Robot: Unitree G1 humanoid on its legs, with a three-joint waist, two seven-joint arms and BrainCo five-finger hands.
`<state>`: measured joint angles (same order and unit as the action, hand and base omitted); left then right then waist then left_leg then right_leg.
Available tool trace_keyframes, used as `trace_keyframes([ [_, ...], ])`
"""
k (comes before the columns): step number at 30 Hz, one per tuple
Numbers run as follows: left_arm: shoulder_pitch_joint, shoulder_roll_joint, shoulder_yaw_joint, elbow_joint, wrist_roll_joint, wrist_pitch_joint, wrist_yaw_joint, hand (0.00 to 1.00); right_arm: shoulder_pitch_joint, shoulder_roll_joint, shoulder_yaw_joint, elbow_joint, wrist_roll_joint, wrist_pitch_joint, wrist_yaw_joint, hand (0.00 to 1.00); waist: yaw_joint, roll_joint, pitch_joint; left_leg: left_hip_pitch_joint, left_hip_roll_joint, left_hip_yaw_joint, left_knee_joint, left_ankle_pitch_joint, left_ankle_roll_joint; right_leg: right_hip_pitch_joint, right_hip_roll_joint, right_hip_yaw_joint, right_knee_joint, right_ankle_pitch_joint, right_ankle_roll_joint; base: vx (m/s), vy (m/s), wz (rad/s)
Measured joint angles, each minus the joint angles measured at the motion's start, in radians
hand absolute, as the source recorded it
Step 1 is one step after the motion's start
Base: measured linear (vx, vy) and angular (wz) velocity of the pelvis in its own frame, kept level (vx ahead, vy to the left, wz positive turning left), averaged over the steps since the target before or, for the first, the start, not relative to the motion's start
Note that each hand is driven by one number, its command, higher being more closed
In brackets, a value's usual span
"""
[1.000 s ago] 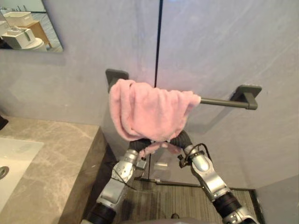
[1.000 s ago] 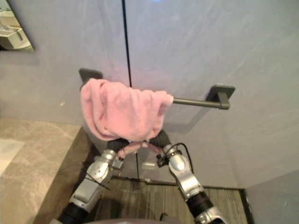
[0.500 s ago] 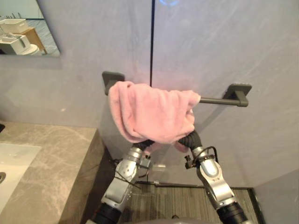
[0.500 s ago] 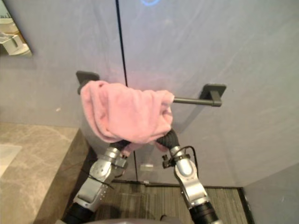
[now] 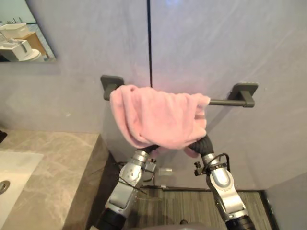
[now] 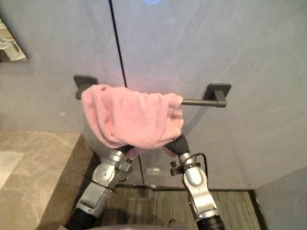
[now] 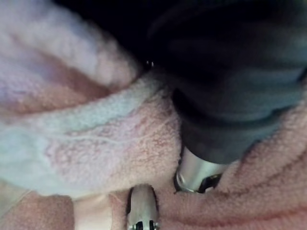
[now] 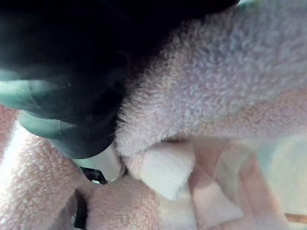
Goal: Organize washtable
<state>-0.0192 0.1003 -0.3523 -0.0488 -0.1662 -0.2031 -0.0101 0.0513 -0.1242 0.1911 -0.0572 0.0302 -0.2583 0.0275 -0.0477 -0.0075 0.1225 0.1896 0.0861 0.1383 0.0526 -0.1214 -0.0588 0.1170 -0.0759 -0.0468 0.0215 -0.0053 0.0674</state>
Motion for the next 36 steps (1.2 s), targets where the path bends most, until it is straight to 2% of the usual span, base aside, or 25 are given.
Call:
trace_keyframes([
  [13,0.006,-0.012,-0.002,0.009,0.0,0.001,-0.012,1.0,0.038,0.021,-0.051,0.0,-0.005,-0.004,0.0,1.0,-0.009,0.015,0.008,0.0,0.0,0.0,-0.002,0.0,0.0,0.0,0.0,0.001,0.0,-0.001,0.002,0.0,-0.001,0.0],
  [19,0.047,-0.01,0.026,0.008,-0.021,-0.001,-0.011,1.0,0.078,0.03,-0.255,0.007,-0.002,0.004,-0.046,1.0,-0.009,0.018,0.009,0.001,0.0,0.002,-0.005,0.0,0.0,-0.002,0.0,0.001,-0.002,-0.002,0.003,0.0,0.0,0.0],
  [21,0.051,-0.004,0.027,0.007,-0.021,-0.001,-0.011,1.0,0.088,0.018,-0.257,0.007,-0.002,0.004,-0.046,1.0,-0.021,0.019,0.008,0.001,0.0,0.004,-0.006,0.0,0.0,-0.002,0.001,0.004,-0.002,-0.002,0.003,0.0,0.0,-0.02],
  [36,0.052,-0.019,0.051,0.007,-0.02,-0.001,-0.01,1.0,0.111,0.019,-0.263,0.026,-0.002,0.005,-0.045,1.0,-0.016,0.021,0.007,0.0,0.001,0.013,-0.011,0.0,0.0,-0.01,0.002,0.013,0.001,-0.002,0.003,0.0,0.0,-0.02],
])
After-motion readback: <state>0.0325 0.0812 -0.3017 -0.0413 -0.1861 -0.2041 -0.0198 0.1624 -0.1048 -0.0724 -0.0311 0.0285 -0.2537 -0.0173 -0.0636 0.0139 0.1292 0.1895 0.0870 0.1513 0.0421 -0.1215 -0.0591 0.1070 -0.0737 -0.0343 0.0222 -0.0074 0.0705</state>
